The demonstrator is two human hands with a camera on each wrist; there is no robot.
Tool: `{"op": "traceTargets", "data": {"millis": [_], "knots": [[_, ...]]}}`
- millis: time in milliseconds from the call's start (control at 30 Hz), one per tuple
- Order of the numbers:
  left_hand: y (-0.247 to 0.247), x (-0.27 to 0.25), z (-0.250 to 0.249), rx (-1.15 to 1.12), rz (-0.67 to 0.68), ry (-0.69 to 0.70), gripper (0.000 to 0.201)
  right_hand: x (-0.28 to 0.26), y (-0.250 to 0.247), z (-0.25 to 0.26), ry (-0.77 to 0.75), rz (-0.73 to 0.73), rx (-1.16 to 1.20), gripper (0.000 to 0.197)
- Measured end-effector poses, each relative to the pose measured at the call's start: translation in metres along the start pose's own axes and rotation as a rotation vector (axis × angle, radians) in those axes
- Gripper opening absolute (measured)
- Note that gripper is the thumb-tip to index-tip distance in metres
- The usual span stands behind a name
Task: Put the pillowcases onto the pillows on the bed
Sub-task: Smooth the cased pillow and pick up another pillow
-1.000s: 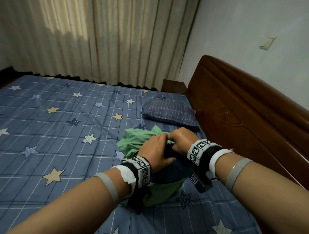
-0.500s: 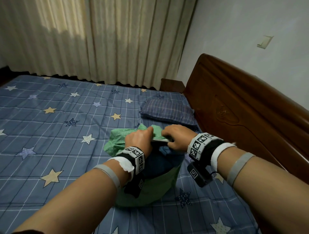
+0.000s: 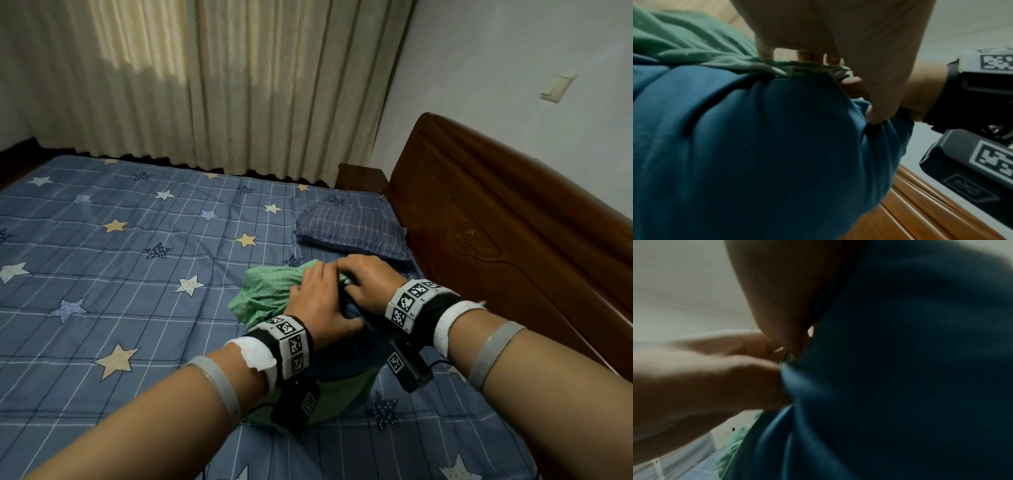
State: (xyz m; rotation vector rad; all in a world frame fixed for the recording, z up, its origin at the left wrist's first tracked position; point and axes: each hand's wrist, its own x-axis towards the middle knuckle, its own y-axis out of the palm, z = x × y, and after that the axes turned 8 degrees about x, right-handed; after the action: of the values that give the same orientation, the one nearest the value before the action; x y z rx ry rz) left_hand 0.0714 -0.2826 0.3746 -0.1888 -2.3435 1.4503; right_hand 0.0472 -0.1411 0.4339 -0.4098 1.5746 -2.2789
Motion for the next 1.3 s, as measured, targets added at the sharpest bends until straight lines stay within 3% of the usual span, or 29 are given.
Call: {"op": "traceTargets", "data": {"millis": [100,200,333,467,667,833,933,1167,1300], "knots": [[-0.002,0.004,0.000,-0.118,0.047,-0.029,0.069,0.001,0.005,0.000,0.032,0.025,0.084,0.017],[0.001,0.006,0.004,-0.066,0.045,-0.097,0.045,0.002,0.002,0.006,0.025,0.117,0.027,0.003],[0.009,0.003,0.012,0.109,0.096,-0.101,0.033,0.001,-0.003,0.010,-0.003,0.278,-0.160,0.029],[0.007,0.005,0.016,0.121,0.063,-0.118,0.013,-0.006,0.003,0.002,-0.046,0.293,-0.110,0.013],[0.008,0.003,0.019,0.154,0.049,-0.092,0.021,-0.013,0.005,-0.013,-0.071,0.182,0.017,0.038],[0.005,0.007,0.022,0.174,0.037,-0.120,0.017,-0.015,0.009,-0.014,-0.085,0.068,0.026,0.016],[0.003,0.010,0.022,0.191,0.036,-0.157,0.012,-0.015,0.008,-0.014,-0.072,0.048,-0.017,0.013],[-0.005,0.015,0.030,0.186,0.034,-0.223,0.009,-0.019,0.008,0.000,0.042,0.134,0.095,0.020],[-0.005,0.015,0.034,0.068,-0.008,-0.245,0.017,-0.021,0.008,0.003,0.038,0.238,-0.026,0.036]]}}
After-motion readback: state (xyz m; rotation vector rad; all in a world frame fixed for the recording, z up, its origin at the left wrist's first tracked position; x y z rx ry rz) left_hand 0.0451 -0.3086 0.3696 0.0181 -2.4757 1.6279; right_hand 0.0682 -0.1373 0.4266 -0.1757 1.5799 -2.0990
